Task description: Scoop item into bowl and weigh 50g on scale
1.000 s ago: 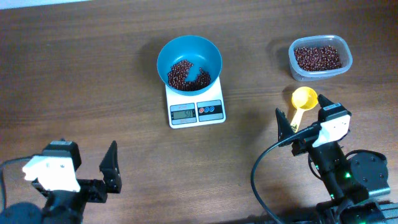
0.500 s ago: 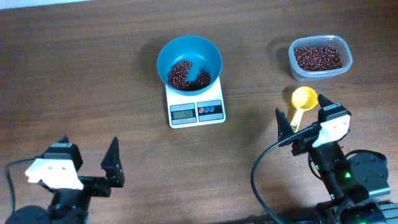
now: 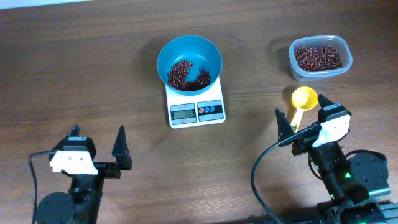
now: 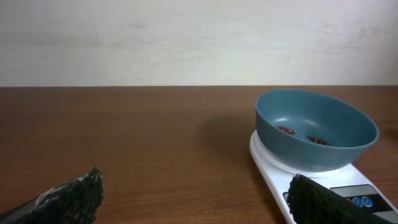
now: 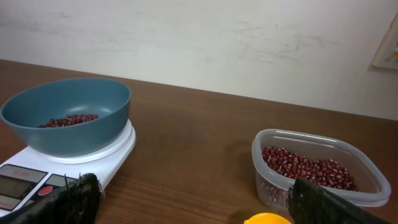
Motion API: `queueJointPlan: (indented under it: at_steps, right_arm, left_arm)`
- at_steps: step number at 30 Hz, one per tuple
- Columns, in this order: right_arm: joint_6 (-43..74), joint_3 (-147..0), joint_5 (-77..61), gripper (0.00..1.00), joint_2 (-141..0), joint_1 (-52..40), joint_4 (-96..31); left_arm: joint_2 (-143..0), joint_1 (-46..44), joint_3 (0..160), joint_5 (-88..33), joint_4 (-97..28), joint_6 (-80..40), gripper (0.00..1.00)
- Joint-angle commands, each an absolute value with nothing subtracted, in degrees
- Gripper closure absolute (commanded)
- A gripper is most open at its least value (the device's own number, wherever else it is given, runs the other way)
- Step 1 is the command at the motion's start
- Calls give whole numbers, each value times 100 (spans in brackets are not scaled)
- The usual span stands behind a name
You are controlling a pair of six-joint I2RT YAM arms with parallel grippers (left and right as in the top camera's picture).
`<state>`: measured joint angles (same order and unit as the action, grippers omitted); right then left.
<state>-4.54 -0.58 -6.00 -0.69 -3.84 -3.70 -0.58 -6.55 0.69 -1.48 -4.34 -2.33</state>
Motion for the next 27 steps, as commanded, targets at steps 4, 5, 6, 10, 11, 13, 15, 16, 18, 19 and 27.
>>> queueJointPlan:
  at_steps: [4,5,6,10,11,13,15,16,18,19,27]
  right_arm:
    - [-410,-32,-572,1,-32,-405,-412]
    - [-408,-32,-572,1,-32,-405,-412]
    - [-410,-32,-572,1,-32,-405,-412]
    - [-410,-32,-572,1,-32,-405,-412]
    - [-410,-32,-572,1,-32,-405,-412]
    - [-410,-32,-572,1,-32,-405,-412]
    - [-410,-32,-572,1,-32,-405,-412]
    - [-410,-32,-572,1,-32,-405,-412]
    - [-410,-32,-572,1,-32,-405,-412]
    - [-408,-32,-572,1,-32,-405,-412]
    - [-410,-32,-572,1,-32,-405,-412]
  left_arm:
    - [-30,-395,51,-180,-475,89,1]
    - [-30,-272,51,-233,-473,89,1]
    - [-30,-217,51,-231,-475,89,1]
    - [-30,-250,51,-80,-497,93,1]
    - [-30,-250,51,-86,-495,91,1]
    - [-30,-250,51,-82,-495,93,2]
    - [-30,-250,51,-82,-478,91,2]
    - [-30,-250,51,-82,-478,91,1]
    - [-30,-250,51,-82,-475,91,2]
    - [-30,-250,51,-82,-478,91,1]
    - [-30,-250,51,-82,-478,91,2]
